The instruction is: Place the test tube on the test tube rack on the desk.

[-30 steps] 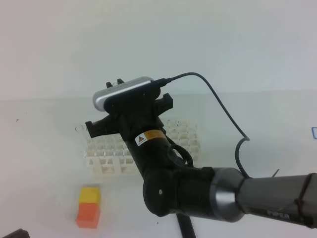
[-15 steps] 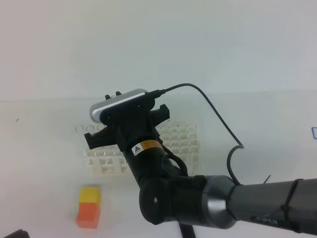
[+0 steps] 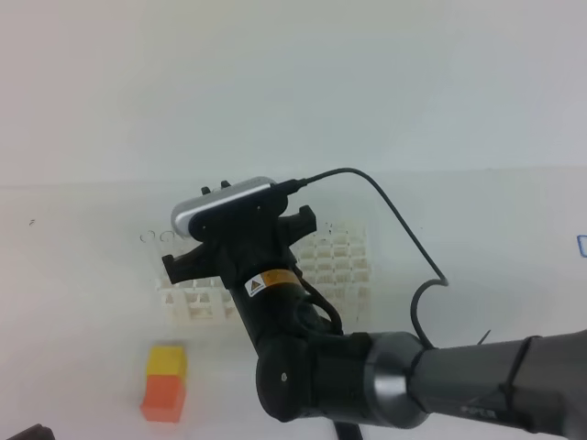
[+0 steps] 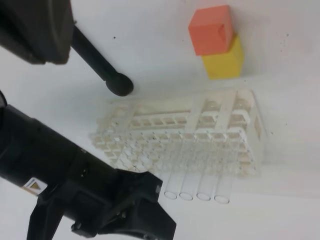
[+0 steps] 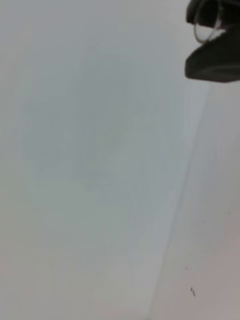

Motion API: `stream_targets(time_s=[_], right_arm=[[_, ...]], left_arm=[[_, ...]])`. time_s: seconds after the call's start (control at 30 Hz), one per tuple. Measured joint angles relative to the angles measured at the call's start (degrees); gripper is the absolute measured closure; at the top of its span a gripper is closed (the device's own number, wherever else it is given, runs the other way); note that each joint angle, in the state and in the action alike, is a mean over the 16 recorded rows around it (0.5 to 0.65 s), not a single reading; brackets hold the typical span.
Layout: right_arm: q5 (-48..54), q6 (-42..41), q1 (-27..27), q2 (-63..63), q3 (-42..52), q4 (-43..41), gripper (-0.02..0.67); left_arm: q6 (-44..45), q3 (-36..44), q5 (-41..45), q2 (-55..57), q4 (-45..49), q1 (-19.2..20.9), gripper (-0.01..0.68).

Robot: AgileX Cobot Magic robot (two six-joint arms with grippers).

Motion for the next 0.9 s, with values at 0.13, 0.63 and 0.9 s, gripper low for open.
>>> stream_targets(time_s=[0.13, 0.63, 0.9], right_arm=[[-0.63, 0.92, 0.02, 0.85, 0.0, 0.52, 0.526], [-3.69, 3.05, 0.66, 3.04, -0.02, 0.95, 0.526], [-4.57, 3.3, 0.9, 3.91, -0.08, 0.92, 0.526]], left_arm=[[0.0, 0.0, 0.03, 0.0, 0.0, 0.0, 0.674], [0.0, 0.0, 0.12, 0.0, 0.0, 0.0, 0.674], [0.0, 0.0, 0.12, 0.0, 0.0, 0.0, 0.674]])
